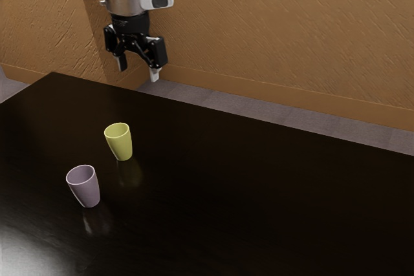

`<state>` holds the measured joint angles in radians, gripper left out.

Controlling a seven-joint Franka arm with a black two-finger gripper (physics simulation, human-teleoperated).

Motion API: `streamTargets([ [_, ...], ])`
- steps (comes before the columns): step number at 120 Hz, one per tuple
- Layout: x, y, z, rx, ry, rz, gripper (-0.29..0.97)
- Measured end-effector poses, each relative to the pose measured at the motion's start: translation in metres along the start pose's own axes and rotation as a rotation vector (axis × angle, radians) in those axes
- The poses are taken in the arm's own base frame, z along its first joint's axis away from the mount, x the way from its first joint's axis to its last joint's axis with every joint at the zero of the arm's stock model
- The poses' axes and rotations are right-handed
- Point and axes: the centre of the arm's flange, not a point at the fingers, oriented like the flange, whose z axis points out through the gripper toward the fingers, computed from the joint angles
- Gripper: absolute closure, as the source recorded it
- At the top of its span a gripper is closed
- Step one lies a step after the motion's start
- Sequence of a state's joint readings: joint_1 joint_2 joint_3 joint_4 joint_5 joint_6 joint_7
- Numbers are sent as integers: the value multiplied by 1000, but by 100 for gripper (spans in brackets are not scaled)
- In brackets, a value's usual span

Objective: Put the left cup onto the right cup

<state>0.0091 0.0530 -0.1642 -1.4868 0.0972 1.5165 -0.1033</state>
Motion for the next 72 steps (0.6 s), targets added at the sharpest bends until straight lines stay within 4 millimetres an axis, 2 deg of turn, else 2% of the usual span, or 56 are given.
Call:
streamTargets([
  [46,3,-3,5,-1,5,-6,0],
  [72,8,-10,24,-3,-9,-18,0],
])
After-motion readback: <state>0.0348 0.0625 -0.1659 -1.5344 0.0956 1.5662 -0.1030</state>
